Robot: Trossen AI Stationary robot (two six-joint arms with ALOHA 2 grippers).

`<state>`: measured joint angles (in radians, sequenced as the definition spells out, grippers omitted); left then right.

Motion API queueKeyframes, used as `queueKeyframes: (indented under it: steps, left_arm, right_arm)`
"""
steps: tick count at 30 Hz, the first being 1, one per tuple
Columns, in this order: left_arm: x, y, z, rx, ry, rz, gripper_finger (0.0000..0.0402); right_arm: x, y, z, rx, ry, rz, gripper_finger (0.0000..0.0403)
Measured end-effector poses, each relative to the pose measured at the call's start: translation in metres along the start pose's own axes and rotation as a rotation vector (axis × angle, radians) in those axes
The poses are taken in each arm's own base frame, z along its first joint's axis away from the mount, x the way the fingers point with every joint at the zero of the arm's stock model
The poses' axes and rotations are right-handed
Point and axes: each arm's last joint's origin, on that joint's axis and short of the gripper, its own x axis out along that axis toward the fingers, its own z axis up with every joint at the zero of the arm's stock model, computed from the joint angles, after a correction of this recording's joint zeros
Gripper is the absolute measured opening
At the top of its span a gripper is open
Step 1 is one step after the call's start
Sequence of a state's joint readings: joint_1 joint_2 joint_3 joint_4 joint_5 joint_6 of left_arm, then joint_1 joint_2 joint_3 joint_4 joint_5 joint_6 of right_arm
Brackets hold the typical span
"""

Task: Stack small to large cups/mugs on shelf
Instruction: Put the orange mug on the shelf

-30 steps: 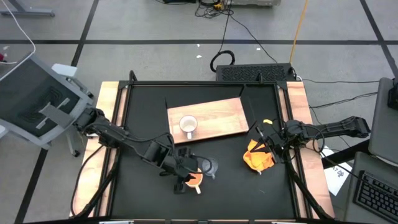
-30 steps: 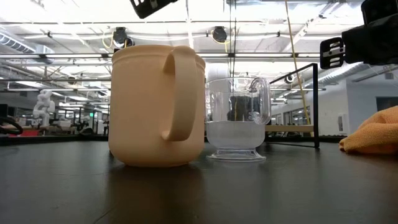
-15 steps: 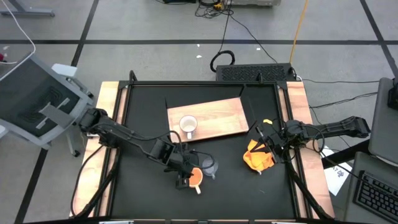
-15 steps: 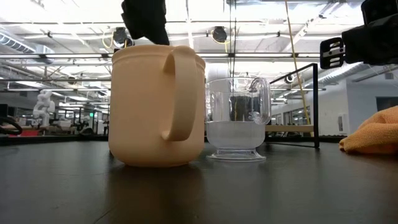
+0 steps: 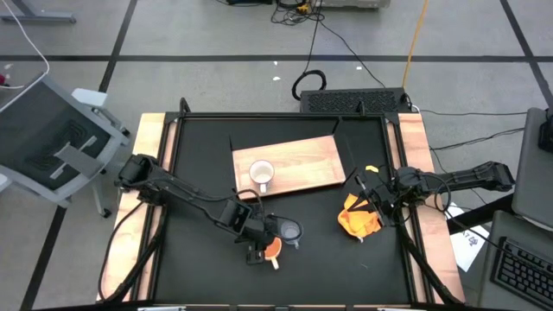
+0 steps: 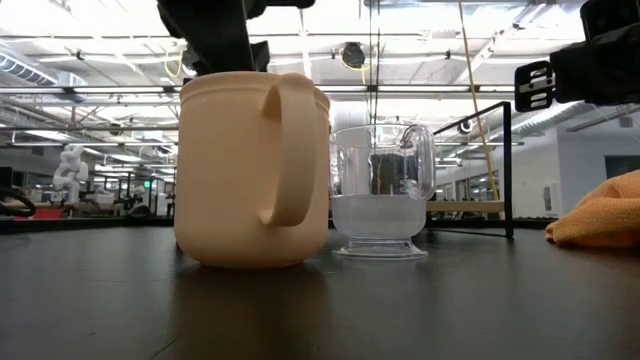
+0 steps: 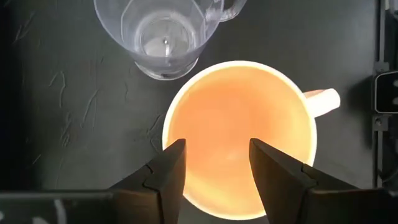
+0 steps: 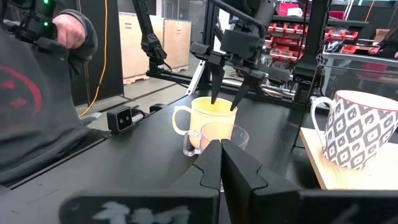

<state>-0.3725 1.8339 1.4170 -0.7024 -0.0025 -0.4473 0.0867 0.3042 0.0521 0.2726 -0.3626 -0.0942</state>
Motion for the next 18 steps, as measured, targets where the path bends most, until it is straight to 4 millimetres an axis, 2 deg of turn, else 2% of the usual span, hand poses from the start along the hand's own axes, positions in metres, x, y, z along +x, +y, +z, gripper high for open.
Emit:
queueKeyframes:
  steps: [10,18]
  left_arm:
    - [0.0019,-0.0004,0.0023,0.022,-0.018,-0.011,0.0177]
    - [-0.0066,-0.0029,0.0065,0.044,-0.064,-0.060,0.0177]
  right_arm:
    - [0.0000,0.0000,0.0000,0.000,0.000,0.000,0.0000]
    - [0.0000,0.0000,0.0000,0.000,0.000,0.000,0.0000]
